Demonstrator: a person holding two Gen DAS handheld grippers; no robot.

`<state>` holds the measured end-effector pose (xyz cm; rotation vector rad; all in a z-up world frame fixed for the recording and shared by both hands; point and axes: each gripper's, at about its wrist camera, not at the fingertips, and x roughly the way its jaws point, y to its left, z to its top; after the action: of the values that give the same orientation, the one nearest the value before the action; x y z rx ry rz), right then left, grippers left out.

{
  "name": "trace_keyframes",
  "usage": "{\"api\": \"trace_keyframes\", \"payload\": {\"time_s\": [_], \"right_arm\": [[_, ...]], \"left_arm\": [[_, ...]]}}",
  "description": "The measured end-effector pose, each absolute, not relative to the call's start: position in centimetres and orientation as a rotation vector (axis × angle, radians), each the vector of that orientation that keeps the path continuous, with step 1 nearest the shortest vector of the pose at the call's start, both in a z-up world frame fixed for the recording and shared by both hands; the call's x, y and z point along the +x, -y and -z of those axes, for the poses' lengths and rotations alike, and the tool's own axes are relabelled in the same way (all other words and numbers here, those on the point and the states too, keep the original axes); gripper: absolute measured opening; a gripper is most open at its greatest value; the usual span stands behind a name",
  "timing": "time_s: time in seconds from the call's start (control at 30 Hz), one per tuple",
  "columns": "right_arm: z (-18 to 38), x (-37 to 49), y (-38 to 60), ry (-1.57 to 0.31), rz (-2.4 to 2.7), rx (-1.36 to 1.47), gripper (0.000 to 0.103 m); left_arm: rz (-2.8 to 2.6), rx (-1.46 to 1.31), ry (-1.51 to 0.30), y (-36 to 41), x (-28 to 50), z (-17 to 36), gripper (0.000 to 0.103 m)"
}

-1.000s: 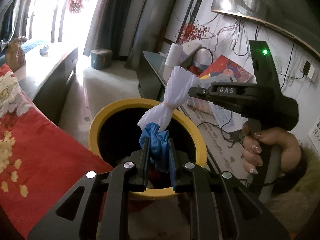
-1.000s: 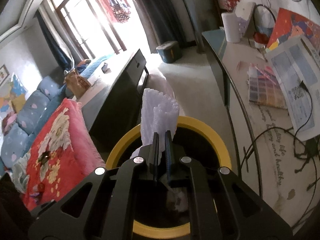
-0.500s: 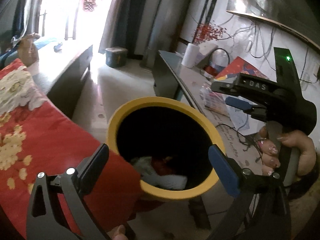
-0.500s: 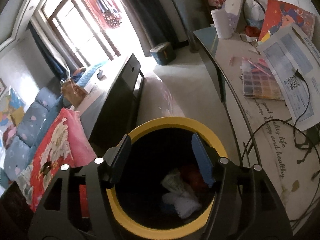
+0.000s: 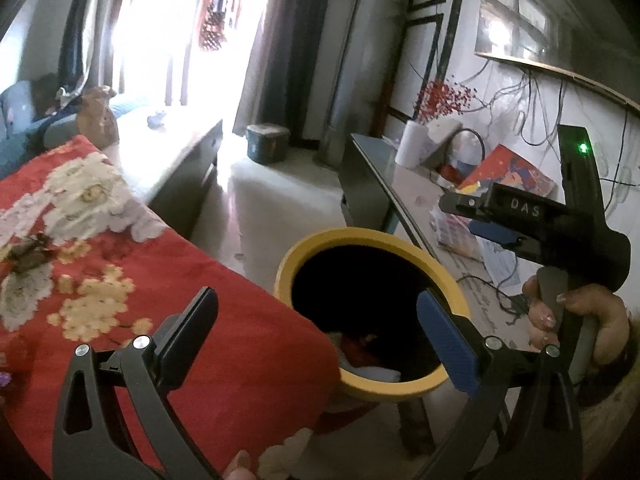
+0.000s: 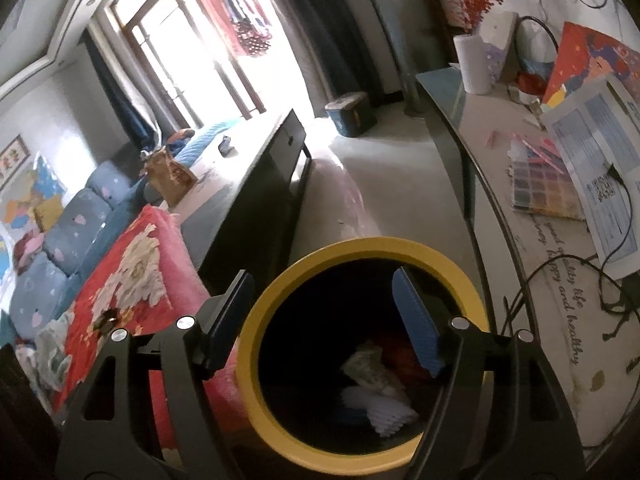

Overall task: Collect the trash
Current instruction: 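Move both tools back over the remaining trash on the bedspread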

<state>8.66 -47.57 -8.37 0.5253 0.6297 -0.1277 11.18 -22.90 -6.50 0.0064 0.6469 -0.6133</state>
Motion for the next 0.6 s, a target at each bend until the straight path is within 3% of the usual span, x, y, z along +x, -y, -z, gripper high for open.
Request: {"api": "trace_keyframes", "payload": {"time_s": [0.6], "right_arm": [[6.1, 8.7, 41.9, -0.592, -0.047, 0.422, 0.069]], "left_arm": [[0.429, -0.078, -0.577, 15.3, 11.2, 4.0, 0.096]]}}
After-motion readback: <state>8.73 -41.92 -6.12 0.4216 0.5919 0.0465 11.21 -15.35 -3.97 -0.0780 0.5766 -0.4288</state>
